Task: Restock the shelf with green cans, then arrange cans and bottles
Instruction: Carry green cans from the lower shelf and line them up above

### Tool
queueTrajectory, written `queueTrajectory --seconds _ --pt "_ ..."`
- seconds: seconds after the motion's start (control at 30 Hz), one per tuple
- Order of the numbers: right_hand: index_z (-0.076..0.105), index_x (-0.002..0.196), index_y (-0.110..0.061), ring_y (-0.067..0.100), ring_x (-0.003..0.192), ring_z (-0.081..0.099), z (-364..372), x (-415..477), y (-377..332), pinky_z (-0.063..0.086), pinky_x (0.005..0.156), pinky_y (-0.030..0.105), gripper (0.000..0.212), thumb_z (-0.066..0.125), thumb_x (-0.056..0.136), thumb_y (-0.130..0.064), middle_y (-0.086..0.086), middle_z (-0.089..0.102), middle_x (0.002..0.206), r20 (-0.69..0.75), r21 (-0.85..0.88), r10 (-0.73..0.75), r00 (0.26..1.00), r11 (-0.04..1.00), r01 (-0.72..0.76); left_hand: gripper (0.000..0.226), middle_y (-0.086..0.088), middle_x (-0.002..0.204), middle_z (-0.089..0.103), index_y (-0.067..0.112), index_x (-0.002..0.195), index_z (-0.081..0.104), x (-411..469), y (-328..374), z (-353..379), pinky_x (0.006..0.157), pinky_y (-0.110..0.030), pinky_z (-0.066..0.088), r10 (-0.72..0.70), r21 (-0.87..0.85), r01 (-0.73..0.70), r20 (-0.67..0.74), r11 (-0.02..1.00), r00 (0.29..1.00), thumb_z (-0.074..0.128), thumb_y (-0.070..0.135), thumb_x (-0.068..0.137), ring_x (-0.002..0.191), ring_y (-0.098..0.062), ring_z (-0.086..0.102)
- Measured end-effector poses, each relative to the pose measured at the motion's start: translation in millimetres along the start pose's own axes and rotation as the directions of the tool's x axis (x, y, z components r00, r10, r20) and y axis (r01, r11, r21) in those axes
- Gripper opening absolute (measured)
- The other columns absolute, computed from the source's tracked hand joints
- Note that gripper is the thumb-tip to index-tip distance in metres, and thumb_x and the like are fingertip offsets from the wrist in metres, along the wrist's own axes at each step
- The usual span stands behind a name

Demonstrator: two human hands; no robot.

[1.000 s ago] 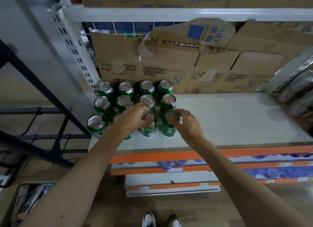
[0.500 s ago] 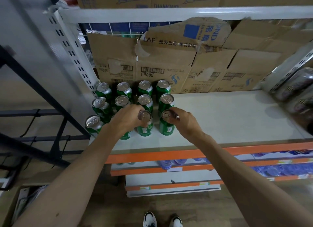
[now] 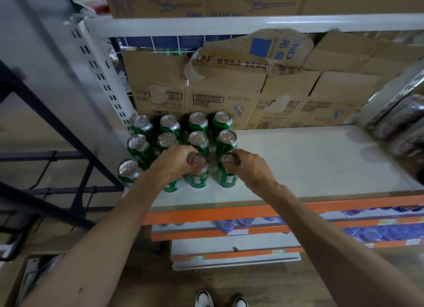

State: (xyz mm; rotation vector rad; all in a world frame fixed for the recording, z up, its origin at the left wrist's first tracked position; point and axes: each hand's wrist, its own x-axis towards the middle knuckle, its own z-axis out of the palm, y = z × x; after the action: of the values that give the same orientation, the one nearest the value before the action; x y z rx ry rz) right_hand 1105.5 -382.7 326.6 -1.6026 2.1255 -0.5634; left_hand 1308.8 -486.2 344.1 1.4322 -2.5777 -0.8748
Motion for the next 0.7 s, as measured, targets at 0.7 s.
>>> queueTrajectory --seconds 0.7 --pt "0.052 0.125 -0.015 0.029 0.101 0.059 5.1 -2.9 0.9 0.047 0.081 0.036 0.047 0.071 0.084 -0.027 0.007 0.063 0.118 -0.004 0.020 -0.003 1.000 1.000 0.003 0.075 -0.002 0.138 0.053 0.017 0.138 0.049 -23.4 -27.4 -6.9 0.097 -0.037 0.044 0.063 0.132 -0.056 -0.052 0.990 0.997 0.083 0.035 0.073 0.123 -0.020 0.051"
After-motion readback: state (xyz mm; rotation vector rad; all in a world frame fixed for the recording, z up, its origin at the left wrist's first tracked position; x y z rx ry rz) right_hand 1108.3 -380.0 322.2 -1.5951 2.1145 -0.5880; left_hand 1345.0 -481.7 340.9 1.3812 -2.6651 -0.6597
